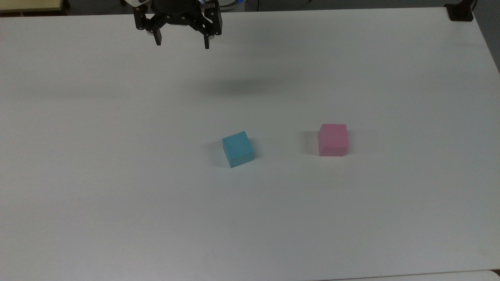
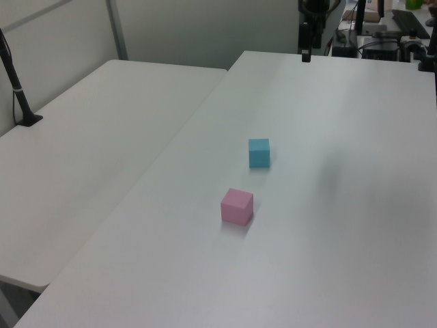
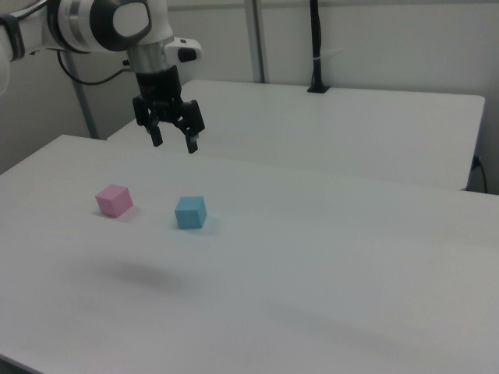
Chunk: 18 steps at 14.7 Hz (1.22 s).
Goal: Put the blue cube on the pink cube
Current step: 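Move the open gripper down over the light-blue cube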
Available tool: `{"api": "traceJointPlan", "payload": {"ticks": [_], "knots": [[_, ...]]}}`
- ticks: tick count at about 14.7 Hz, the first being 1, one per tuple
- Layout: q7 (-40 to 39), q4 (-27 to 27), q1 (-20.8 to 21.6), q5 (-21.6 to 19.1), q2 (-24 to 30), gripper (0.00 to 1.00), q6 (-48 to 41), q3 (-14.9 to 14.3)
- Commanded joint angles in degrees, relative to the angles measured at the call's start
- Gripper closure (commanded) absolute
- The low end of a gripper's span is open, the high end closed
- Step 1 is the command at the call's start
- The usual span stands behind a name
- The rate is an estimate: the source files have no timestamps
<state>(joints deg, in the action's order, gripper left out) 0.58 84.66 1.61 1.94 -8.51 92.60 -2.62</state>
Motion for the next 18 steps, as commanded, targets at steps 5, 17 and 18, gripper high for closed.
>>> {"api": "traceJointPlan", "payload": {"ticks": [5, 17, 18], "knots": [[-0.49, 1.21, -3.45, 1.31, 2.27, 0.00, -0.40, -0.37], [-6.29, 2.62, -2.75, 1.05, -4.58, 0.00, 9.70, 0.50], [-6.56, 2.62, -2.05, 0.96, -5.80, 0.00, 10.05, 0.59]]}}
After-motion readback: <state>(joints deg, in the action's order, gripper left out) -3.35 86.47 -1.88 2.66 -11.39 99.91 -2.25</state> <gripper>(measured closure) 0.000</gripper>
